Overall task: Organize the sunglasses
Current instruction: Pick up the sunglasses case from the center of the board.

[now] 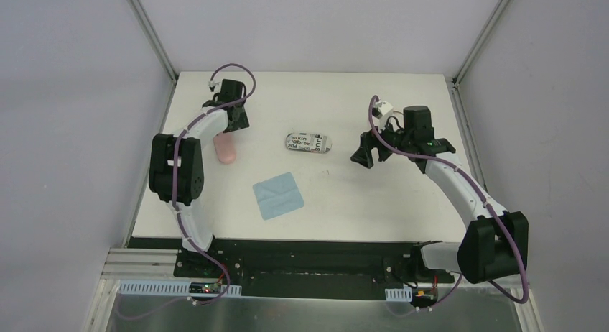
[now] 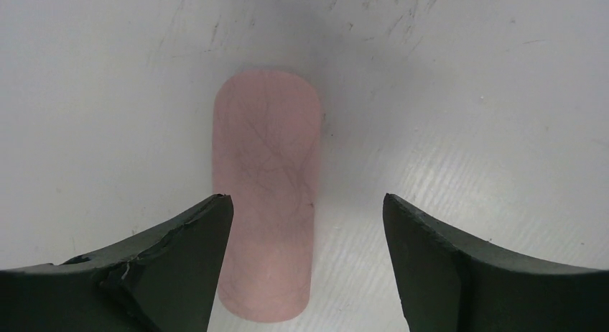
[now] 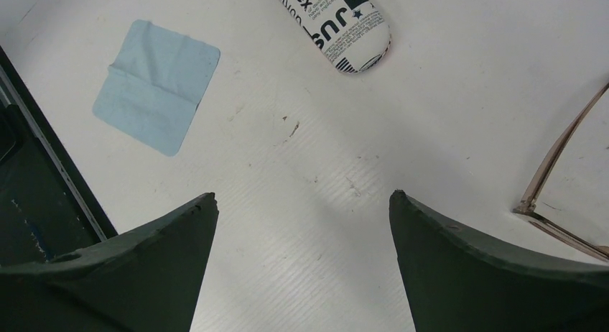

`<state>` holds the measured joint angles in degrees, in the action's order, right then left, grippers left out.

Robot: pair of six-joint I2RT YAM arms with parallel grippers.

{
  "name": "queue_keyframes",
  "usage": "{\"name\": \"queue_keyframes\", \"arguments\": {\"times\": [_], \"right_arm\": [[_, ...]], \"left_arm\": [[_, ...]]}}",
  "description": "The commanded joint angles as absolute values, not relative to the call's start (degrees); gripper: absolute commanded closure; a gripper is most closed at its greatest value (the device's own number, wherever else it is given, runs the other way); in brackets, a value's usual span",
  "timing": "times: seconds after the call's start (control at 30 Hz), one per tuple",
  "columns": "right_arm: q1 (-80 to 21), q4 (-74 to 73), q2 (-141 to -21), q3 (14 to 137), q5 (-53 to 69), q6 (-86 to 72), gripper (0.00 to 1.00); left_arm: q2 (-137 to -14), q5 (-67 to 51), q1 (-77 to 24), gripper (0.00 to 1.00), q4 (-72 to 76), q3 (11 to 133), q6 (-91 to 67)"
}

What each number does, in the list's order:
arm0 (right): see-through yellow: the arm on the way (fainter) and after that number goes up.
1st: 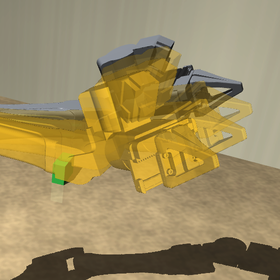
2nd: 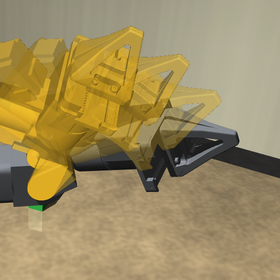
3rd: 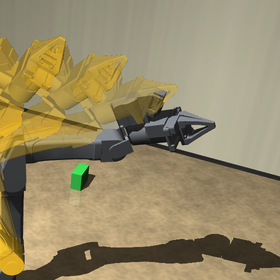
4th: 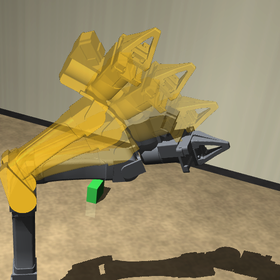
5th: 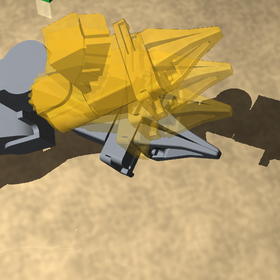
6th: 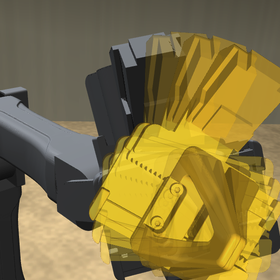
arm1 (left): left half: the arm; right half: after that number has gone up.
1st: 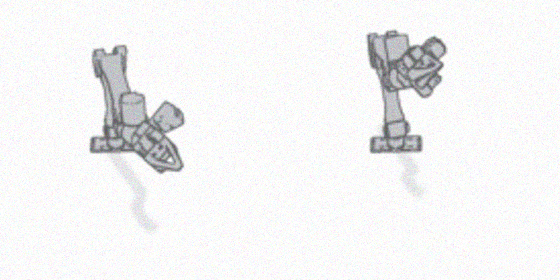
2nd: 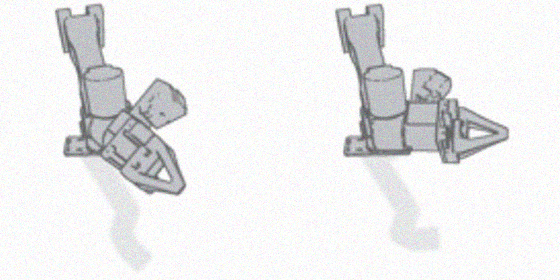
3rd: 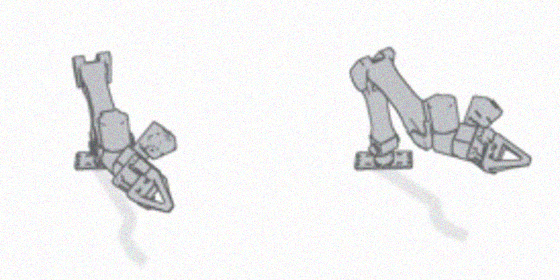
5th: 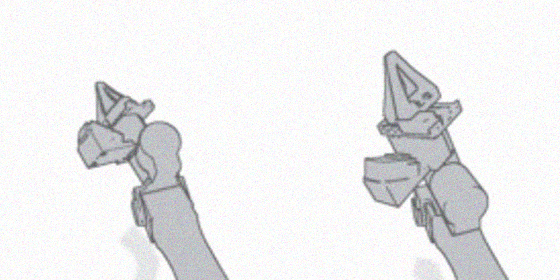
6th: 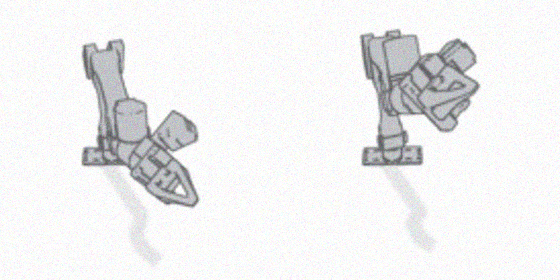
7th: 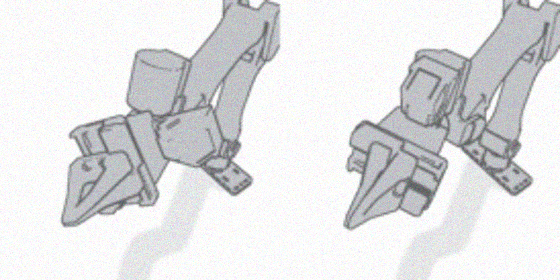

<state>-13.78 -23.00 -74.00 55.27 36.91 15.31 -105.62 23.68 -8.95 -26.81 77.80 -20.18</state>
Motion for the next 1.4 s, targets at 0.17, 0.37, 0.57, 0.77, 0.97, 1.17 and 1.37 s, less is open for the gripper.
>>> {"name": "queue_keyframes", "arguments": {"times": [0.17, 0.37, 0.57, 0.77, 0.97, 1.17, 1.37], "right_arm": [[-13.58, -23.22, -73.34, 55.72, 40.19, 17.46, 0.10], [-13.54, -24.59, -75.10, 56.40, 41.45, 18.18, 0.11], [-13.52, -25.00, -75.15, 56.44, 42.10, 18.45, 0.11], [-13.51, -25.33, -75.47, 56.51, 42.51, 18.54, 0.11], [-13.46, -25.76, -75.46, 56.60, 42.89, 18.63, 0.11], [-13.45, -25.84, -75.36, 56.60, 42.89, 18.74, 0.11], [-13.36, -26.10, -75.38, 56.68, 43.07, 18.90, 0.12]], "left_arm": [[-110.47, 23.80, -7.84, 0.24, -30.49, 81.76, -18.73], [-110.91, 25.00, -7.82, 0.23, -32.13, 82.00, -17.98], [-109.86, 27.20, -7.82, 0.23, -33.61, 81.89, -16.41], [-109.46, 27.78, -7.75, 0.22, -35.75, 81.23, -15.61], [-110.26, 27.69, -7.77, 0.22, -36.73, 81.20, -15.96], [-111.09, 27.37, -7.73, 0.23, -36.77, 81.43, -16.00], [-112.13, 26.97, -7.49, 0.26, -36.81, 81.76, -16.59]]}}
